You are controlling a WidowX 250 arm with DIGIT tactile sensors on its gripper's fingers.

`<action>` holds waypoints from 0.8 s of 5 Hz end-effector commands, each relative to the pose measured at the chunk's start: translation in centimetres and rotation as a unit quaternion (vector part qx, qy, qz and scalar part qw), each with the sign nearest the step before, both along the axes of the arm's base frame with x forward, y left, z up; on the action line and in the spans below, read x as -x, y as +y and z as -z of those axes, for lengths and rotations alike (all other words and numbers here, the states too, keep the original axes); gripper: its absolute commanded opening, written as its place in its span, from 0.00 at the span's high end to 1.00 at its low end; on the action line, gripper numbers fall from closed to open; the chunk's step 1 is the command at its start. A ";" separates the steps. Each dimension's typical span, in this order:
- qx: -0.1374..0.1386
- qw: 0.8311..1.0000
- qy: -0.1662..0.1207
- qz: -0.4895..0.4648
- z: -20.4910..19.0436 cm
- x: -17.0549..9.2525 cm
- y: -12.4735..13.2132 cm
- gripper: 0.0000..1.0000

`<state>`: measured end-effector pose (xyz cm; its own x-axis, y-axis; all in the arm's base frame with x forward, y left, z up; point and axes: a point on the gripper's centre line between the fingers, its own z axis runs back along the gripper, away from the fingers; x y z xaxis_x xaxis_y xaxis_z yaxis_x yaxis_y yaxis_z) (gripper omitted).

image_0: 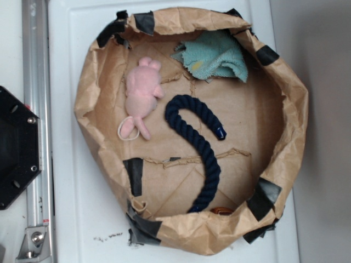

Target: Grab the blue cloth.

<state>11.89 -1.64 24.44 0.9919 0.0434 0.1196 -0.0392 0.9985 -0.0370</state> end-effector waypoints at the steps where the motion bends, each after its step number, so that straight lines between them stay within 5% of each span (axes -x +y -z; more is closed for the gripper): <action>1: 0.000 1.000 0.000 0.000 0.0 0.0 0.0 0.00; 2: -0.029 0.999 0.018 -0.026 3.9 -5.0 1.1 0.00; 4: -0.035 0.984 -0.034 -0.171 7.7 -11.1 3.0 0.00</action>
<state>22.96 0.40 15.91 0.9193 0.3457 0.1883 -0.3567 0.9338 0.0271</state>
